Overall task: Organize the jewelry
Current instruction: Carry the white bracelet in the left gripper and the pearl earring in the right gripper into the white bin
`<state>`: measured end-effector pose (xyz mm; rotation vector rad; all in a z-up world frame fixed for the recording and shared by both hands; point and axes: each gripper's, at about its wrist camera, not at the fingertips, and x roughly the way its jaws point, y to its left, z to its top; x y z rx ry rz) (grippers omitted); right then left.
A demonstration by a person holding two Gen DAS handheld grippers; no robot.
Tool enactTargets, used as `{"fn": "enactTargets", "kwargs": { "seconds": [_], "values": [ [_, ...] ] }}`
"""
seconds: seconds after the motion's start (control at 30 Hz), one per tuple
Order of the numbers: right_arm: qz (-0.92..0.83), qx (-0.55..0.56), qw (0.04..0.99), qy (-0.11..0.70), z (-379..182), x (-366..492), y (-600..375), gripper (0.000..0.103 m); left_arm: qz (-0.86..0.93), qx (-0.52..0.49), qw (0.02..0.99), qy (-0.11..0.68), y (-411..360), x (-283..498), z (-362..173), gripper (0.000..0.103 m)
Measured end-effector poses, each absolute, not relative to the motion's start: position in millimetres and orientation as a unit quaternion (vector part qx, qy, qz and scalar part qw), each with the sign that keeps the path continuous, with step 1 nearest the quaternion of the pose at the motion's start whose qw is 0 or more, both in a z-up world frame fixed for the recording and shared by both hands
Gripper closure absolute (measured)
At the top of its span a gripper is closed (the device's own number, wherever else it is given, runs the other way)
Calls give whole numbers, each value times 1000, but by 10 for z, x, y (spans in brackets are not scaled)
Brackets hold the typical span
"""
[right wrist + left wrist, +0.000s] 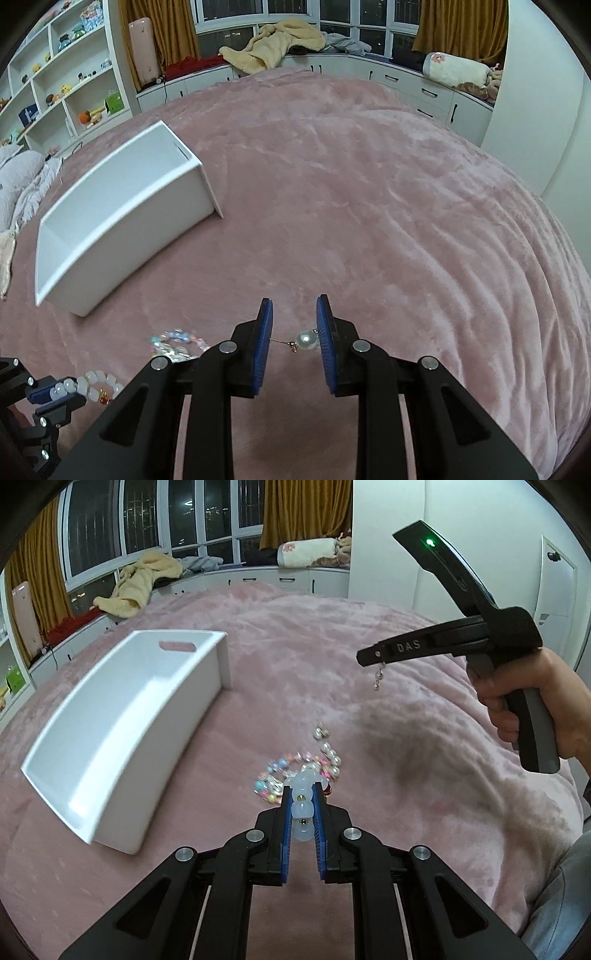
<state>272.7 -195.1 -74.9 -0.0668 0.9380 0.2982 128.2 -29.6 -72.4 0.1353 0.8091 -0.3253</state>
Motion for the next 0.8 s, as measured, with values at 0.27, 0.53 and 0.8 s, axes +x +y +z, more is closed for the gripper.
{"fn": "enactTargets", "kwargs": {
  "seconds": [0.27,0.53,0.8],
  "values": [
    [143,-26,883,447,-554,2693,-1777,78,-140,77,912,377,-127,1336,-460,88],
    [157,-15,885,439,-428,2813,-1489,78,-109,78,924,359,176,1429,-288,88],
    [193,-42,882,428,-251,3020,-868,78,-65,66,930,355,585,1533,-194,88]
  ]
}}
